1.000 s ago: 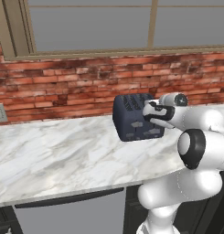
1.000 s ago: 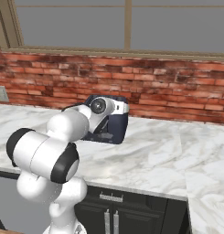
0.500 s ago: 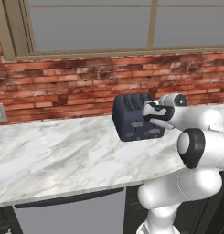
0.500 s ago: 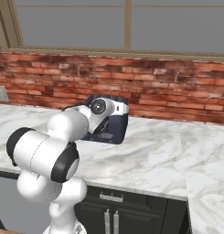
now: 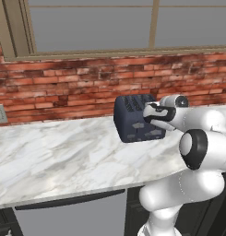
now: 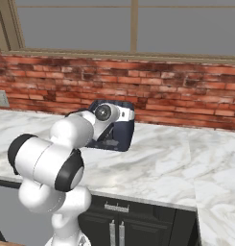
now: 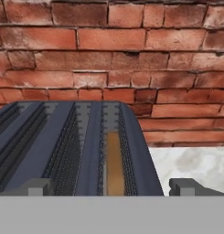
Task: Start the toaster. Once the lever pops up, take the bread to the plate on the dining counter.
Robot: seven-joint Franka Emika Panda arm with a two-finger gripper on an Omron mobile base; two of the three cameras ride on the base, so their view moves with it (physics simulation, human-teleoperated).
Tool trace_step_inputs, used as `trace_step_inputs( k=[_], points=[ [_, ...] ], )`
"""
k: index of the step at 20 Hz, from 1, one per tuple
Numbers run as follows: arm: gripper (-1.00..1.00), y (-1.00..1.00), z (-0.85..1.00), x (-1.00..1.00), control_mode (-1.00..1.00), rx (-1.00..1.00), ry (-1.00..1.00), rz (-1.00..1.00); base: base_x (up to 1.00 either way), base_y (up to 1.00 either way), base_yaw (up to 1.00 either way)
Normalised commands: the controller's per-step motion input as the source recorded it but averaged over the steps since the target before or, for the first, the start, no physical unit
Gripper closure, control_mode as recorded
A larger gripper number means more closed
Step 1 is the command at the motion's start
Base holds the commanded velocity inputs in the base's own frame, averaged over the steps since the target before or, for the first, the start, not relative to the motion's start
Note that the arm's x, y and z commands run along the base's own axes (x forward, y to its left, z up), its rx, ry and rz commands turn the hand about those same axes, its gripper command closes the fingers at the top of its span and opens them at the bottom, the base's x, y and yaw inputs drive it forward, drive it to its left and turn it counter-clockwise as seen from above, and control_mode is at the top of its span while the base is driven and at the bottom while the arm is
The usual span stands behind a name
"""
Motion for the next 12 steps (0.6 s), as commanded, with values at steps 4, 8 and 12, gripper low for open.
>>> trace_step_inputs(
  k=[4, 8, 12],
  points=[
    [-1.00, -0.06, 0.00, 0.00, -1.00, 0.00, 0.00, 0.03, 0.00, 0.00, 0.00],
    [-1.00, -0.05, 0.00, 0.00, -1.00, 0.00, 0.00, 0.02, 0.00, 0.00, 0.00],
    [-1.00, -0.04, 0.00, 0.00, -1.00, 0.00, 0.00, 0.00, 0.00, 0.00, 0.00]
  ],
)
